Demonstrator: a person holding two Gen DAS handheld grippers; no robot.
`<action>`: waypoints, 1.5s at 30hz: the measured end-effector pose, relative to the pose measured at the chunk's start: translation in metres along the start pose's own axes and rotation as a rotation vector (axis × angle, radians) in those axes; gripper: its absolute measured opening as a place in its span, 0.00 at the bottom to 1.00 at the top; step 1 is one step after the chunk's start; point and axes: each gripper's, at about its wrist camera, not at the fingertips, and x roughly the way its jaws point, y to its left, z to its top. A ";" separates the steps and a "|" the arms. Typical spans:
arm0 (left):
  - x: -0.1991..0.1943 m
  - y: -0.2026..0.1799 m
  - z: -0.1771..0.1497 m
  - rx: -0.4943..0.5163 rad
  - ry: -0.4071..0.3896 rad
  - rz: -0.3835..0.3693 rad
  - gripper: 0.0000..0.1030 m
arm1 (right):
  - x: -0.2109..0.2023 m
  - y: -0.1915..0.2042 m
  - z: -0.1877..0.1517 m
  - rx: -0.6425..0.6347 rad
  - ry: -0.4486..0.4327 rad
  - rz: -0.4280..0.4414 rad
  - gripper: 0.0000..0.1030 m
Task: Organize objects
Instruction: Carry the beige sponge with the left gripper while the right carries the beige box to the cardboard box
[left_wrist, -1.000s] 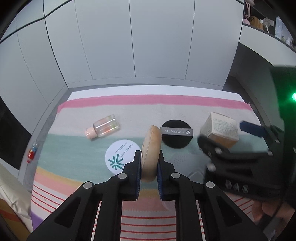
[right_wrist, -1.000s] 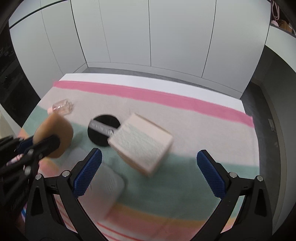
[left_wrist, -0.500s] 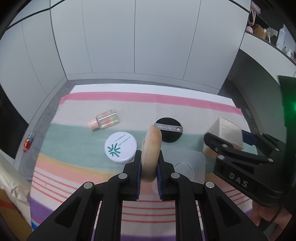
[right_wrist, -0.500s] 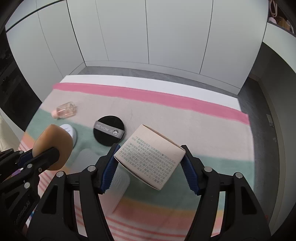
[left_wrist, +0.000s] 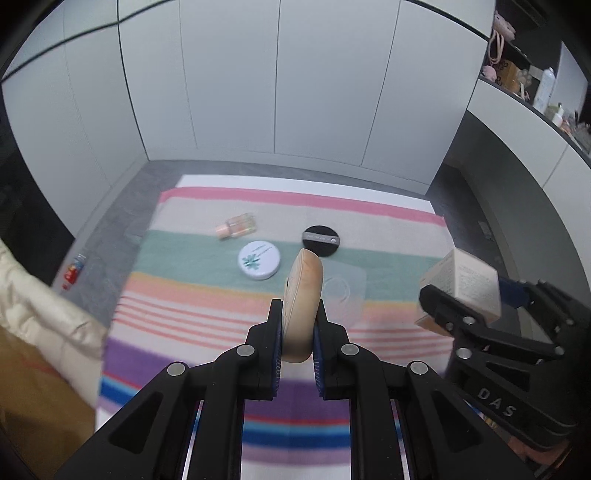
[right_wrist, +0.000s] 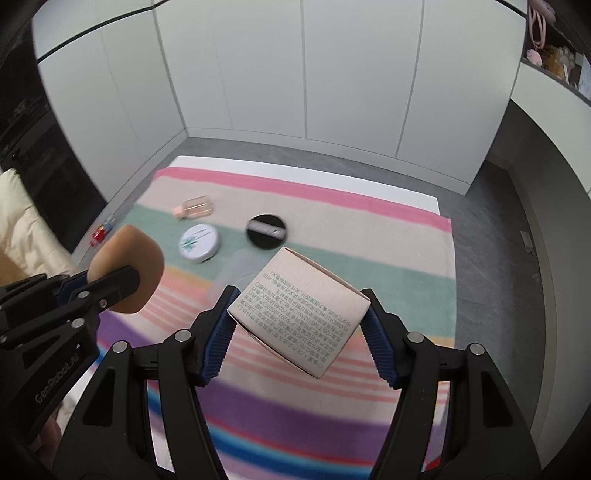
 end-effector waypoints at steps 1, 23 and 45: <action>-0.013 0.003 -0.004 -0.005 -0.008 -0.005 0.13 | -0.008 0.004 -0.002 -0.004 -0.002 0.002 0.65; -0.183 0.054 -0.081 -0.046 -0.159 0.020 0.13 | -0.144 0.081 -0.051 -0.127 -0.065 0.098 0.65; -0.186 0.186 -0.119 -0.253 -0.134 0.149 0.13 | -0.129 0.199 -0.030 -0.254 -0.094 0.222 0.65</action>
